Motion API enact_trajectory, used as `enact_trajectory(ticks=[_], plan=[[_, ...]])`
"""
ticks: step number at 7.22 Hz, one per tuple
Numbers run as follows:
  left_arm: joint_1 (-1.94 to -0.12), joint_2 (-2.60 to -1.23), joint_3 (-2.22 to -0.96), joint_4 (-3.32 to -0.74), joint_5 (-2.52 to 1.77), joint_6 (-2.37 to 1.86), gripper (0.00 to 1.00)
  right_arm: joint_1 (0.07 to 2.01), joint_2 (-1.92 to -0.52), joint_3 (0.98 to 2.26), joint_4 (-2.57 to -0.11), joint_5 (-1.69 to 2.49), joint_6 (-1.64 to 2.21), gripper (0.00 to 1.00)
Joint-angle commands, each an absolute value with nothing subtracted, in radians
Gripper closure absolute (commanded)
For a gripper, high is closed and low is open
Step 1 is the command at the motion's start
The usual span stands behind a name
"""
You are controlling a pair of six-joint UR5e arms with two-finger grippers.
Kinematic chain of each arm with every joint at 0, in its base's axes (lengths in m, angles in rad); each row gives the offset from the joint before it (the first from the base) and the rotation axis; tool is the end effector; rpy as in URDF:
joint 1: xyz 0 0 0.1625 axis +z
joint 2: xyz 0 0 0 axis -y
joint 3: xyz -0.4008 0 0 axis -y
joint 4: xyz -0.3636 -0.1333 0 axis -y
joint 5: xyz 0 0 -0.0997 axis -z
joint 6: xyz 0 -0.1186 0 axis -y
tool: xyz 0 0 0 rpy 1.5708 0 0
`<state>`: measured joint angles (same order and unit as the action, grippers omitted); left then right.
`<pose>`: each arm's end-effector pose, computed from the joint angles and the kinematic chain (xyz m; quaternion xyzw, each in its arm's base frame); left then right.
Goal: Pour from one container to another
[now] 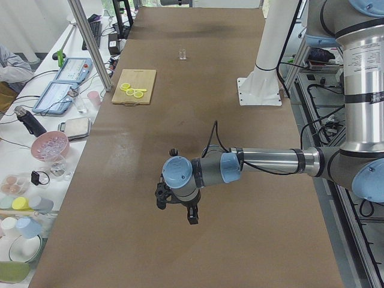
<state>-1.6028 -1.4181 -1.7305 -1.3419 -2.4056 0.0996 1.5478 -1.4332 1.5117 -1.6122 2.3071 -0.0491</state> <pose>-0.0576 -0.3807 0.6557 -0.0745 0.4087 -0.0142 0.9095 0.0417 -0.5214 0.6151 0.0220 -0.3596 -0.0403 0.9320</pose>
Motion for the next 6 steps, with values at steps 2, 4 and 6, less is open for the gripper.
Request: enact_trajectory(ticks=[2,4,6], plan=[[-1.611,-1.424,-1.727,-1.451,-2.356,0.103,0.01,1.548,-1.436,1.511,-1.612,2.307,-0.049,0.0],[-1.612,-1.411,-1.727,-1.465,-2.352,0.097,0.01,1.548,-1.434,1.509,-1.612,2.307,-0.048,0.0],[-1.614,-1.407,-1.727,-1.465,-2.352,0.098,0.01,1.548,-1.436,1.509,-1.612,2.307,-0.048,0.0]])
